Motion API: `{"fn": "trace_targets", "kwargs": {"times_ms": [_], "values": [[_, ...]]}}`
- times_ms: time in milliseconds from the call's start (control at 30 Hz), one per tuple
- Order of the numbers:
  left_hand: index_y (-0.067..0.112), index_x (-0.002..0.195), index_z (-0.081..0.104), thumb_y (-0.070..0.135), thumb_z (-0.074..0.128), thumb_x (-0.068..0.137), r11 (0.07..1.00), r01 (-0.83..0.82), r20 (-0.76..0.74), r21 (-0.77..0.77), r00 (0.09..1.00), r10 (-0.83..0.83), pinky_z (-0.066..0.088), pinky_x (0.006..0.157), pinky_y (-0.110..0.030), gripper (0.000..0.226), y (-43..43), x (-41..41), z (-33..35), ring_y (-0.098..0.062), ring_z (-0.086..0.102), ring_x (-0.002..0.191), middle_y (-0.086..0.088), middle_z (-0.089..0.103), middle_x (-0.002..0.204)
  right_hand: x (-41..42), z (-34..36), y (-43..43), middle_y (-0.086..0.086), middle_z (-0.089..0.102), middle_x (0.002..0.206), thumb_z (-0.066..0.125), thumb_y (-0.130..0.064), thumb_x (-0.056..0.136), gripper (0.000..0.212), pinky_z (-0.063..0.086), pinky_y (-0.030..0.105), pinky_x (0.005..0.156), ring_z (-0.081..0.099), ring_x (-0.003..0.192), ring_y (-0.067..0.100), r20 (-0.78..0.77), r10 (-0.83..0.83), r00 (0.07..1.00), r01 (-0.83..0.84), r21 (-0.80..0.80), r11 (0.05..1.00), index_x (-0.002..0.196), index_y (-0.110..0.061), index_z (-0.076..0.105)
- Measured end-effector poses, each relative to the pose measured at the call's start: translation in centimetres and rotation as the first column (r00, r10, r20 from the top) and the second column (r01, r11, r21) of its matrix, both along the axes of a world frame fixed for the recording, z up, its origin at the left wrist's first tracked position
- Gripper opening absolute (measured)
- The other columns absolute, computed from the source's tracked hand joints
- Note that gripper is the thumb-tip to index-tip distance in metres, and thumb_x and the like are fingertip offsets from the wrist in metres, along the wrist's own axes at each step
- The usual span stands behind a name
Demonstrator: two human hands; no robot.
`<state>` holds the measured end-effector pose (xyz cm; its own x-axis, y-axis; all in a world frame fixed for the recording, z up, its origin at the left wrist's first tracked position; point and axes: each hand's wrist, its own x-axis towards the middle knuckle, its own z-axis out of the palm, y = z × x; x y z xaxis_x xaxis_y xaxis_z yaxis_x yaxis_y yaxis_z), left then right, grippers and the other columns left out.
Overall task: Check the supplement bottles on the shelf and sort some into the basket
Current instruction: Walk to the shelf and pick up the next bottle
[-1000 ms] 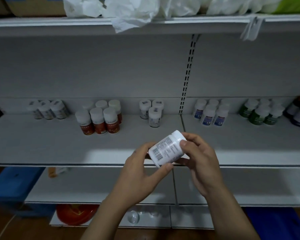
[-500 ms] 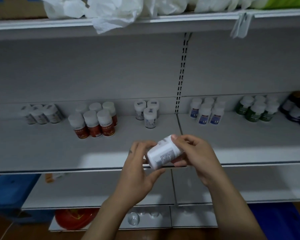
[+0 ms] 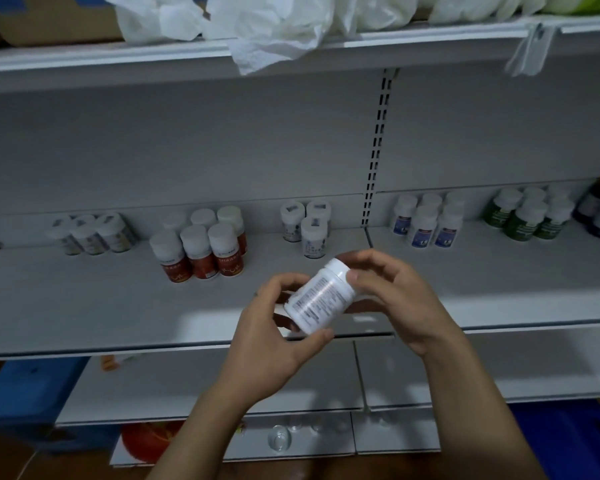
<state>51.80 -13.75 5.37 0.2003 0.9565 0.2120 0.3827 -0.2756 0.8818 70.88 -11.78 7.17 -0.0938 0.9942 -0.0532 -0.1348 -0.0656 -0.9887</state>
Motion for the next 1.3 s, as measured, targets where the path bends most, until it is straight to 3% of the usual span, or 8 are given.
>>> {"fn": "trace_targets", "kwargs": {"times_ms": [133,233,433,600,733,900,1133,1300], "values": [[0.035,0.107,0.056,0.018,0.086,0.063,0.981,-0.086,-0.005,0.173,0.996,0.088,0.046,0.077,-0.013,0.056,-0.3,0.1,-0.8,-0.007,0.057,0.102,0.016,0.057,0.108,-1.8,-0.3,-0.3,0.003,0.073,0.080,0.069,-0.029,0.086,0.022,0.058,0.033,0.058,0.070,0.069,0.018,0.055,-0.062,0.997,0.067,-0.089,0.994,0.102,-0.015,0.068],[0.035,0.109,0.054,0.023,0.083,0.062,0.964,-0.108,0.008,0.245,0.994,0.110,0.045,0.080,-0.013,0.057,-0.7,0.1,-1.1,-0.007,0.055,0.104,0.018,0.053,0.111,-2.2,-0.3,-0.4,0.007,0.071,0.081,0.070,-0.024,0.085,0.022,0.058,0.034,0.059,0.068,0.069,0.018,0.035,-0.071,0.997,0.074,-0.092,0.993,0.103,-0.011,0.068],[0.037,0.129,0.053,0.051,0.071,0.071,0.999,-0.034,0.033,0.034,0.999,0.033,0.053,0.084,-0.024,0.062,-1.4,0.1,-1.2,-0.008,0.060,0.109,0.018,0.062,0.117,-0.4,-0.4,-1.0,0.015,0.070,0.099,0.068,-0.001,0.083,0.023,0.058,0.035,0.070,0.068,0.082,0.020,-0.029,-0.024,0.999,0.023,-0.036,0.999,0.105,-0.009,0.065],[0.039,0.130,0.049,0.037,0.065,0.084,0.997,0.068,-0.030,-0.029,0.997,-0.069,0.049,0.080,-0.013,0.048,-2.0,1.1,-0.2,-0.004,0.062,0.105,0.024,0.063,0.114,1.2,-0.7,-1.4,0.006,0.072,0.097,0.072,-0.009,0.068,0.049,0.055,0.025,0.069,0.069,0.086,0.015,-0.053,0.028,0.998,-0.027,0.026,0.999,0.115,-0.009,0.060],[0.037,0.125,0.050,0.029,0.079,0.079,0.999,-0.001,-0.074,-0.043,0.997,-0.003,0.046,0.078,-0.009,0.055,-1.8,2.0,-0.2,0.002,0.059,0.102,0.018,0.062,0.114,1.6,-1.2,-1.7,0.006,0.074,0.102,0.075,-0.008,0.066,0.061,0.055,0.026,0.078,0.071,0.093,0.017,-0.155,0.011,0.988,-0.007,0.031,1.000,0.123,-0.017,0.055],[0.035,0.116,0.055,0.040,0.089,0.058,0.993,-0.114,-0.152,0.015,0.982,0.115,0.045,0.075,-0.011,0.068,-1.7,3.6,0.2,0.004,0.053,0.093,0.015,0.050,0.104,0.8,-1.3,-2.6,0.007,0.074,0.104,0.078,-0.017,0.072,0.042,0.055,0.024,0.071,0.070,0.091,0.017,-0.193,0.006,0.981,-0.001,0.027,1.000,0.112,-0.013,0.065],[0.035,0.114,0.054,0.037,0.090,0.057,0.996,-0.087,-0.177,0.034,0.980,0.091,0.043,0.073,-0.008,0.068,-1.8,4.6,0.4,0.006,0.050,0.092,0.013,0.045,0.103,1.4,-1.5,-2.6,0.007,0.074,0.099,0.080,-0.018,0.073,0.037,0.055,0.024,0.071,0.070,0.088,0.015,-0.160,-0.014,0.987,0.020,0.034,0.999,0.108,-0.017,0.069],[0.037,0.125,0.051,0.061,0.071,0.070,1.000,-0.013,-0.150,-0.012,0.989,0.011,0.044,0.076,-0.008,0.064,-2.0,3.8,0.9,0.003,0.055,0.102,0.022,0.056,0.113,2.5,-2.4,-2.2,0.013,0.069,0.102,0.064,-0.005,0.072,0.052,0.055,0.027,0.074,0.066,0.090,0.020,-0.424,0.084,0.902,-0.093,0.001,0.996,0.123,-0.006,0.059]]}}
